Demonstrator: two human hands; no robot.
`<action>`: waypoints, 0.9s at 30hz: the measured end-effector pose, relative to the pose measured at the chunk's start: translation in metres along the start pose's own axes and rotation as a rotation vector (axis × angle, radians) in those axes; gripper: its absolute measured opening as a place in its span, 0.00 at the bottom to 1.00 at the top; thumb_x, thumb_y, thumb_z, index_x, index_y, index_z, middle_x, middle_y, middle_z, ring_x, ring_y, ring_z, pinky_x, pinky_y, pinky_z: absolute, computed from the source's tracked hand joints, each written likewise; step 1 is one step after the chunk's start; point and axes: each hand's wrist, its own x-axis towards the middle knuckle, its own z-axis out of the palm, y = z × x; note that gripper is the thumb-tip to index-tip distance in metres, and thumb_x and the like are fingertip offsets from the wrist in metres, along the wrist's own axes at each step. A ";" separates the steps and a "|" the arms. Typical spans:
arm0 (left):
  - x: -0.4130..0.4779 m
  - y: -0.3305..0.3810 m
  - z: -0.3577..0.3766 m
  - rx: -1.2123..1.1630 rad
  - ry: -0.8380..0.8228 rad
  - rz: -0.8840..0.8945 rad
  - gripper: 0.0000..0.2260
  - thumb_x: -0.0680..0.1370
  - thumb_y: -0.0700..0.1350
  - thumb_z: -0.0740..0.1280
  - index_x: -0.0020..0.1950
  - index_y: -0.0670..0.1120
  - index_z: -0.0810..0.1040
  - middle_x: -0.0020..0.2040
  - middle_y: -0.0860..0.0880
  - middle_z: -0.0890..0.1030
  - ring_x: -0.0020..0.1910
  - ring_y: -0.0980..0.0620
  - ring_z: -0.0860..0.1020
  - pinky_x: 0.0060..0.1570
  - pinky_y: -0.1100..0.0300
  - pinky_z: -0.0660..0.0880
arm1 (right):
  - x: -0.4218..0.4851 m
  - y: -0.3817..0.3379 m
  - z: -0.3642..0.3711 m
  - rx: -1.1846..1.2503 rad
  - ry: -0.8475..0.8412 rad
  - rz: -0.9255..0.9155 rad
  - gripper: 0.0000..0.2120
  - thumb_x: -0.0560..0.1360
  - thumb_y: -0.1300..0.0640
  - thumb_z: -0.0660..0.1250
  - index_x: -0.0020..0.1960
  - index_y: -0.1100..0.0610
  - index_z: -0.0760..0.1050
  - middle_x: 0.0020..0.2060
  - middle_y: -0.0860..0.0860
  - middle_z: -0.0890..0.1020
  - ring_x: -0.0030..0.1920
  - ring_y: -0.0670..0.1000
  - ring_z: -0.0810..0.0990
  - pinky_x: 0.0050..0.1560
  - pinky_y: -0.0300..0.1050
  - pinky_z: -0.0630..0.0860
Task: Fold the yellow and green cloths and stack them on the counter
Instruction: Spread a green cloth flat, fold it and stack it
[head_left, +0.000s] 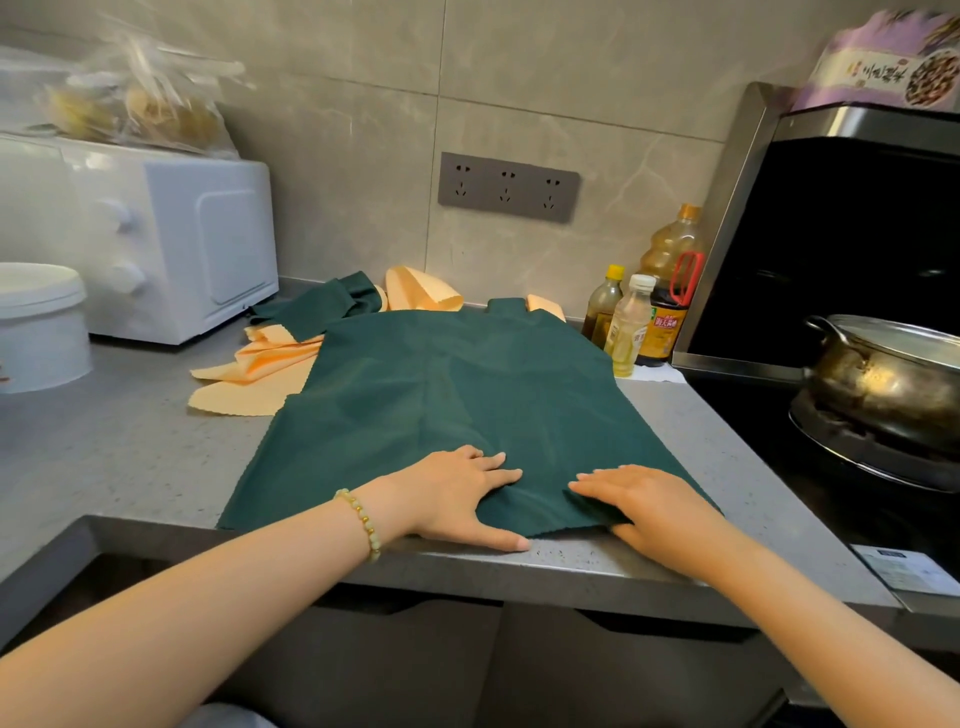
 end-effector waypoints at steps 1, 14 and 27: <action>-0.002 0.002 -0.002 -0.017 0.001 0.000 0.38 0.73 0.70 0.58 0.78 0.54 0.53 0.79 0.51 0.53 0.77 0.48 0.53 0.74 0.55 0.55 | 0.005 -0.005 0.000 0.014 0.003 0.030 0.23 0.80 0.55 0.58 0.73 0.42 0.61 0.72 0.42 0.66 0.71 0.44 0.64 0.69 0.39 0.59; -0.057 -0.002 -0.085 -0.054 -0.340 -0.008 0.09 0.78 0.49 0.65 0.53 0.47 0.82 0.41 0.50 0.79 0.38 0.52 0.73 0.38 0.60 0.69 | -0.030 0.015 -0.063 0.670 -0.355 -0.036 0.14 0.73 0.42 0.66 0.48 0.50 0.84 0.42 0.47 0.85 0.42 0.49 0.82 0.49 0.48 0.79; 0.055 -0.102 -0.100 0.142 -0.060 -0.395 0.20 0.73 0.50 0.72 0.63 0.46 0.75 0.59 0.49 0.78 0.57 0.47 0.77 0.52 0.58 0.73 | 0.108 0.081 -0.034 0.196 -0.083 0.190 0.15 0.73 0.44 0.68 0.54 0.51 0.80 0.47 0.44 0.81 0.43 0.44 0.76 0.44 0.37 0.73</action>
